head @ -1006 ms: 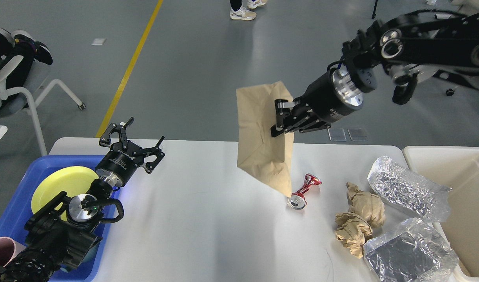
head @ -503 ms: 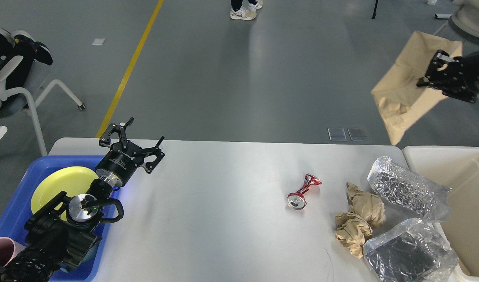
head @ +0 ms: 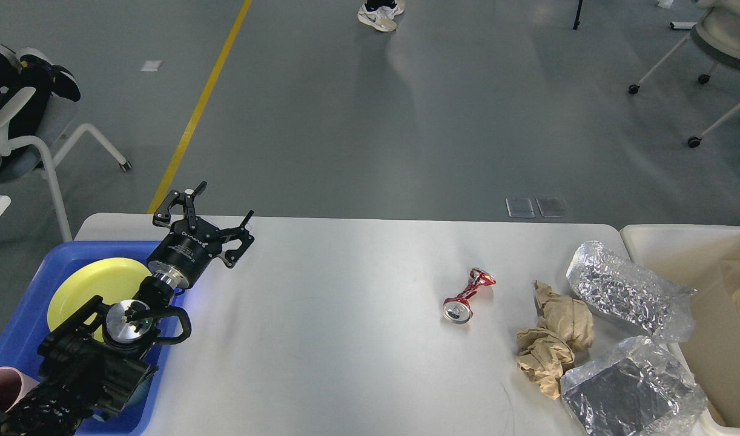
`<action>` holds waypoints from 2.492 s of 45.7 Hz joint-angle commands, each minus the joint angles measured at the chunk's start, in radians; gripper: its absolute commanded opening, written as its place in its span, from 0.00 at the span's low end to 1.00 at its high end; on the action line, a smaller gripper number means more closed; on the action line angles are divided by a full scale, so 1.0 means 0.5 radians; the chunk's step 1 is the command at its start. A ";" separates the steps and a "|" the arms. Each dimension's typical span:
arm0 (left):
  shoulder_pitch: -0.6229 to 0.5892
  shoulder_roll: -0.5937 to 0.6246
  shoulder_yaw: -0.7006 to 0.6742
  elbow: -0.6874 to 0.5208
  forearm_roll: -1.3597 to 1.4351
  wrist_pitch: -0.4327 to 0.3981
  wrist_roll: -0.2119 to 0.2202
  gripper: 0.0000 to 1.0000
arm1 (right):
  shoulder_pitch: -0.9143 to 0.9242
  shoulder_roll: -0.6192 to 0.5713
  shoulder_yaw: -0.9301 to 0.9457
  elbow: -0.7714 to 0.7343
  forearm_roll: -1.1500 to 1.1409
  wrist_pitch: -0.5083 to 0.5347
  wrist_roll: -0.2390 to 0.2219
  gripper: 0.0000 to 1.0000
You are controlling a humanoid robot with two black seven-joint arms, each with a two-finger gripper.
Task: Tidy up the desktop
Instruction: 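Carry the paper bag to the white bin and release it, then lower the right gripper to the red-handled object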
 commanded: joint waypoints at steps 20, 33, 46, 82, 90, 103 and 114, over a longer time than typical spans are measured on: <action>0.000 0.000 -0.001 0.000 0.000 0.000 0.000 0.96 | 0.341 0.211 -0.240 0.148 0.006 0.017 0.004 1.00; 0.000 0.000 -0.001 0.000 0.000 0.000 0.000 0.96 | 1.276 0.503 -0.850 0.847 0.015 0.060 0.001 1.00; 0.000 0.000 0.002 0.000 0.000 0.000 0.000 0.96 | 2.145 0.592 -1.053 1.473 0.024 0.649 0.001 1.00; 0.000 0.000 0.002 0.000 0.000 0.000 0.000 0.96 | 1.087 0.674 -0.768 1.333 0.217 0.318 -0.002 1.00; 0.000 0.000 -0.001 0.000 0.000 0.000 0.000 0.96 | 0.940 0.788 -0.728 1.274 0.214 0.195 -0.002 1.00; 0.000 0.000 -0.001 0.000 0.000 0.000 0.000 0.96 | 0.829 0.788 -0.507 1.204 0.217 0.208 -0.002 1.00; 0.000 0.000 -0.001 0.000 0.000 0.000 0.000 0.96 | 0.725 0.865 -0.372 1.173 0.214 0.201 -0.002 1.00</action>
